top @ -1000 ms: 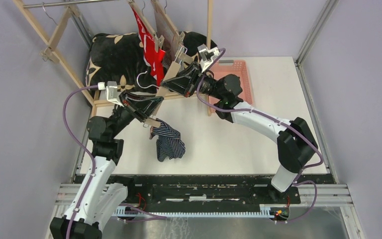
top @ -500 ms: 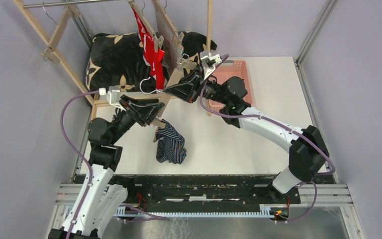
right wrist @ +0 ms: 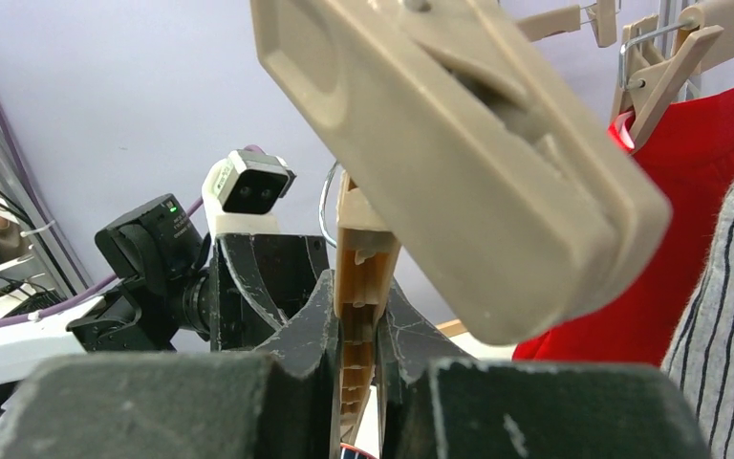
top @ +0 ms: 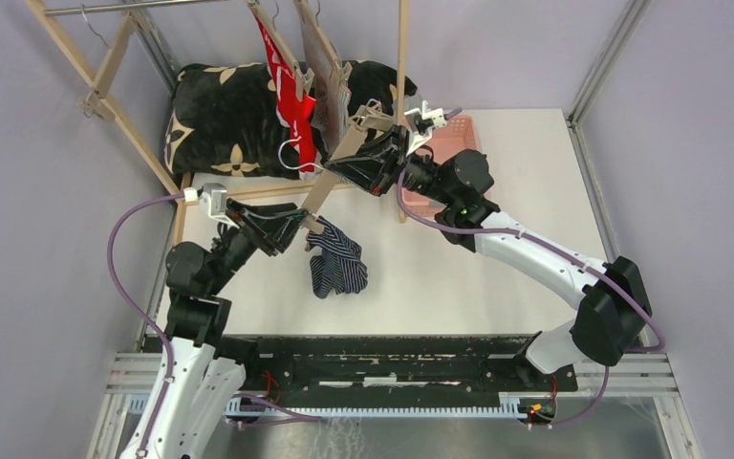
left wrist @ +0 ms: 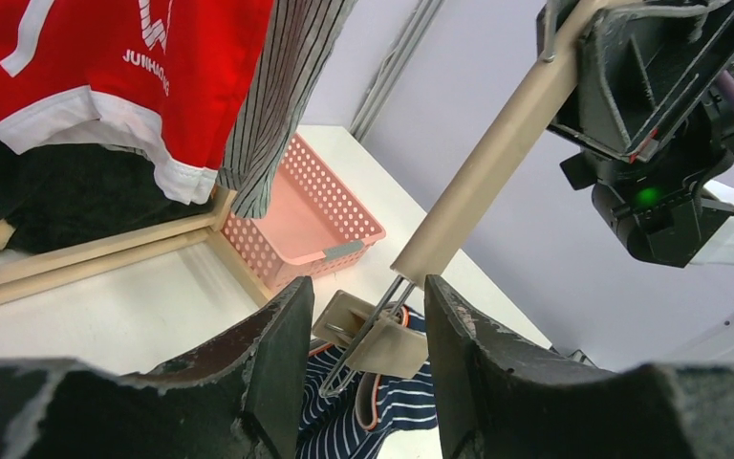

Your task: Remove the underwear clipped to the hanger

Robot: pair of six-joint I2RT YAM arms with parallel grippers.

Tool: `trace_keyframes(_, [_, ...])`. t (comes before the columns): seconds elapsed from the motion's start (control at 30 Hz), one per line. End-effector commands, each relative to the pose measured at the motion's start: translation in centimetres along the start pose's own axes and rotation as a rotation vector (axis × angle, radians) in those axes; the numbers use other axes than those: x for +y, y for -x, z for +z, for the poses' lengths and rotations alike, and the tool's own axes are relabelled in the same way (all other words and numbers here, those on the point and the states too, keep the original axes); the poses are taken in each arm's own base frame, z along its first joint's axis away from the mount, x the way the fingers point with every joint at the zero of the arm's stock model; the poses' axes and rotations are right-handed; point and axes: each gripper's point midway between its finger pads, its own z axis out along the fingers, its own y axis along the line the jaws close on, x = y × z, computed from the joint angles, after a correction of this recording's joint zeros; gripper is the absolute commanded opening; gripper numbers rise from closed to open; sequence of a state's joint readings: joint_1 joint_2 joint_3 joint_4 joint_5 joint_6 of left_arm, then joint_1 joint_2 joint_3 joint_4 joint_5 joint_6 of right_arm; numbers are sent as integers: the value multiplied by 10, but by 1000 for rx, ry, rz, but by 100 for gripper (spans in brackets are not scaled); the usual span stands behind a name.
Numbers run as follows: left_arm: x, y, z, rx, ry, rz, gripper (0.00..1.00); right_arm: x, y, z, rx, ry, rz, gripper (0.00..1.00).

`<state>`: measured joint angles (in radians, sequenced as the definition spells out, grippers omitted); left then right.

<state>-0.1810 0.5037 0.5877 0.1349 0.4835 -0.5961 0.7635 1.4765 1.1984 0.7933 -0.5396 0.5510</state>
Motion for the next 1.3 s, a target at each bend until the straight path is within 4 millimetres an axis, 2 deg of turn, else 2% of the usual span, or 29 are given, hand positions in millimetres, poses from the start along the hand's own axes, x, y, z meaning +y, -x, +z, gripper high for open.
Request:
trace_keyframes(0.0, [-3, 1, 3, -6, -33, 19, 54, 19, 46, 7, -124, 56, -51, 1])
trace_keyframes(0.23, [-9, 0, 5, -20, -80, -2, 58, 34, 57, 4, -144, 107, -37, 1])
trace_keyframes(0.47, [-28, 1, 8, -24, -204, -56, 57, 33, 61, 4, -158, 98, -54, 1])
trace_keyframes(0.5, [-28, 1, 9, -23, -211, -59, 55, 32, 62, 5, -162, 96, -55, 1])
trace_keyframes(0.57, [-30, 0, 9, -21, -228, -58, 43, 33, 65, 7, -168, 101, -53, 1])
trace_keyframes(0.6, [-30, 0, 10, -21, -233, -56, 33, 33, 65, 8, -168, 103, -51, 1])
trace_keyframes(0.67, [-31, 0, 11, -21, -241, -56, 5, 33, 65, 9, -168, 107, -49, 1])
trace_keyframes(0.83, [-35, 3, 11, -19, -259, -44, 3, 31, 62, 7, -158, 99, -52, 1])
trace_keyframes(0.87, [-37, 5, 11, -24, -261, -38, 3, 31, 61, 7, -157, 97, -51, 1])
trace_keyframes(0.97, [-40, 13, 11, -38, -259, -21, 32, 33, 61, 6, -157, 99, -51, 1])
trace_keyframes(1.07, [-47, 25, 10, -63, -272, 10, 51, 34, 62, 6, -155, 105, -45, 1])
trace_keyframes(1.13, [-51, 31, 10, -78, -278, 25, 55, 35, 61, 7, -150, 114, -35, 1])
trace_keyframes(1.27, [-55, 38, 13, -87, -300, 47, 56, 38, 60, 9, -150, 144, -7, 1])
